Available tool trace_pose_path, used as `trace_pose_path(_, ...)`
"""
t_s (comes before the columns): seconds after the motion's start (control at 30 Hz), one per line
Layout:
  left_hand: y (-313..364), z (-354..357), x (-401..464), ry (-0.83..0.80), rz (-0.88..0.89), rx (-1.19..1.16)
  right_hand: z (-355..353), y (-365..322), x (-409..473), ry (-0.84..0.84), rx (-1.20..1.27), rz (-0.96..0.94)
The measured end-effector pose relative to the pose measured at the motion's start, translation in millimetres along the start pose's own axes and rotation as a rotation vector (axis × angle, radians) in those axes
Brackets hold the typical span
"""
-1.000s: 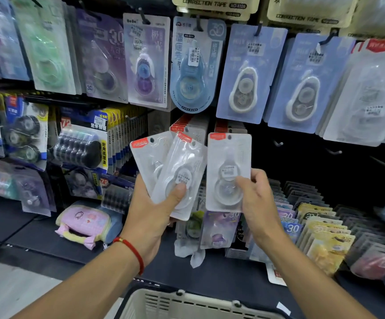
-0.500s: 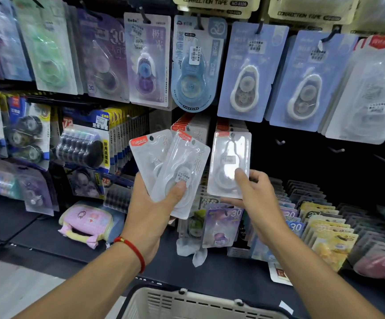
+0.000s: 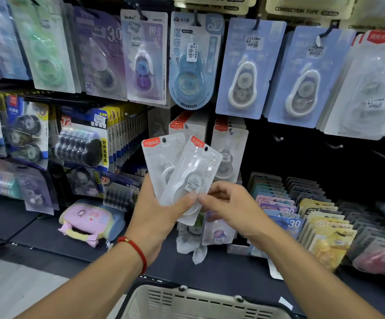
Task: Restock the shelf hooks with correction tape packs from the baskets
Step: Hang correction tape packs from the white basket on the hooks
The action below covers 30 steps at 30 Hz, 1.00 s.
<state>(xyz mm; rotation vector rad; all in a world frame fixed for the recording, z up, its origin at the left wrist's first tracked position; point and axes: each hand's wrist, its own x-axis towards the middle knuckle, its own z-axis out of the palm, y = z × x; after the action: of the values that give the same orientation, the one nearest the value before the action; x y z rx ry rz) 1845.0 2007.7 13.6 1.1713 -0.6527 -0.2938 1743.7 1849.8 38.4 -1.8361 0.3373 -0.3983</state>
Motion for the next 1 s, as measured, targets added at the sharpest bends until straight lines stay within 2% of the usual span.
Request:
trace_pose_path(0.17,3.6,1.1,-1.4,-0.026,-0.009,-0.002,-0.7,5.6,1.2,0.071,0.108,-0.073)
trace_pose_path(0.33,0.4,-3.2,0.3,0.055,-0.104,-0.005,-12.9,9.7,5.5,0.374,0.088,-0.087)
trace_pose_path(0.43,-0.7,-5.1,2.1,0.08,-0.119,0.006,-20.7,9.8,5.7,0.456,0.083,-0.105)
trace_pose_path(0.6,-2.5,-5.5,3.3,0.095,-0.128,0.012,-20.2,6.9,2.9,0.445,0.14,-0.114)
trace_pose_path(0.7,-2.4,-5.3,3.1,0.104,-0.127,0.022,-19.9,8.1,6.6,0.461,0.115,-0.042)
trace_pose_path(0.83,-0.4,-3.4,0.7,0.075,-0.132,0.07,-20.4,16.4,10.5,0.349,0.235,0.216)
trace_pose_path(0.9,-1.4,-3.3,0.1,0.074,-0.143,0.073,-22.5,22.9,8.3,0.278,0.179,0.311)
trace_pose_path(0.93,-1.3,-3.2,-0.4,0.071,-0.151,0.073,-23.2,24.2,6.6,0.24,0.112,0.334)
trace_pose_path(1.0,-0.1,-2.4,-1.8,0.034,-0.159,0.091,-22.5,20.9,3.3,0.149,0.027,0.263)
